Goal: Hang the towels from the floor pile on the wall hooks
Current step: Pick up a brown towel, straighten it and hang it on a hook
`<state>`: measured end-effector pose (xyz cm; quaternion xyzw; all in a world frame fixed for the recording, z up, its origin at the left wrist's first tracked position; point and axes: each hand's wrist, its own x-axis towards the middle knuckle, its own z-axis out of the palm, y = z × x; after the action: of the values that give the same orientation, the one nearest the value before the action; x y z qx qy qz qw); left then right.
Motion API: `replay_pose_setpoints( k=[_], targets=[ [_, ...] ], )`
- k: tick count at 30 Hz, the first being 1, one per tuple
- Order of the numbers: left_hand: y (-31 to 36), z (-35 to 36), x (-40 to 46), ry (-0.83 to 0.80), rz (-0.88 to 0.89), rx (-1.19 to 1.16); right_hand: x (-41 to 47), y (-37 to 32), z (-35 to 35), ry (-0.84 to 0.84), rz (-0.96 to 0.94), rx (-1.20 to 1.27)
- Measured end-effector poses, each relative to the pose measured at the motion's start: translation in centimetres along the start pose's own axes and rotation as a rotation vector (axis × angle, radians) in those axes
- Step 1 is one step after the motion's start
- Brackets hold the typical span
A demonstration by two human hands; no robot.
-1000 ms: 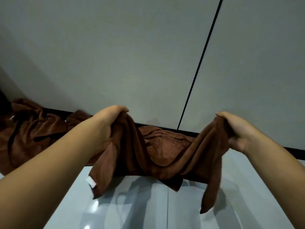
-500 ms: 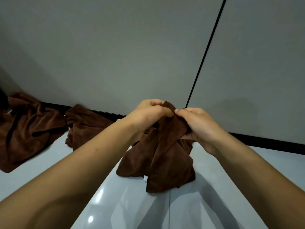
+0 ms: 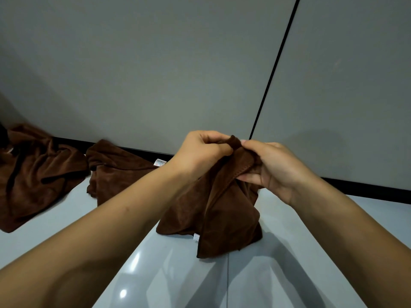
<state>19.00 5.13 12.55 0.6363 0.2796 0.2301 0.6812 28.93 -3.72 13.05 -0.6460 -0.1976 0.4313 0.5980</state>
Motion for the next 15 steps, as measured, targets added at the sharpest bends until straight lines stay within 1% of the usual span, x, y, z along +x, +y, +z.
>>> replay_pose_setpoints(
  k=[3, 5, 8, 10, 15],
  targets=[
    [0.09, 0.24, -0.38, -0.015, 0.044, 0.087, -0.33, -0.46, 0.0, -0.024, 0.038, 0.117],
    [0.03, 0.26, -0.61, -0.045, 0.069, 0.171, -0.46, -0.78, -0.01, -0.03, 0.054, 0.15],
    [-0.1, 0.36, -0.92, -0.1, 0.165, 0.319, -0.46, -0.95, 0.08, -0.044, 0.068, 0.156],
    [-0.26, 0.47, -0.96, -0.109, 0.228, 0.415, -0.46, -0.93, 0.12, -0.047, 0.063, 0.144],
    [-0.69, 0.61, -0.85, -0.109, 0.302, 0.551, -0.66, -1.09, 0.17, -0.077, 0.048, 0.12]
  ],
)
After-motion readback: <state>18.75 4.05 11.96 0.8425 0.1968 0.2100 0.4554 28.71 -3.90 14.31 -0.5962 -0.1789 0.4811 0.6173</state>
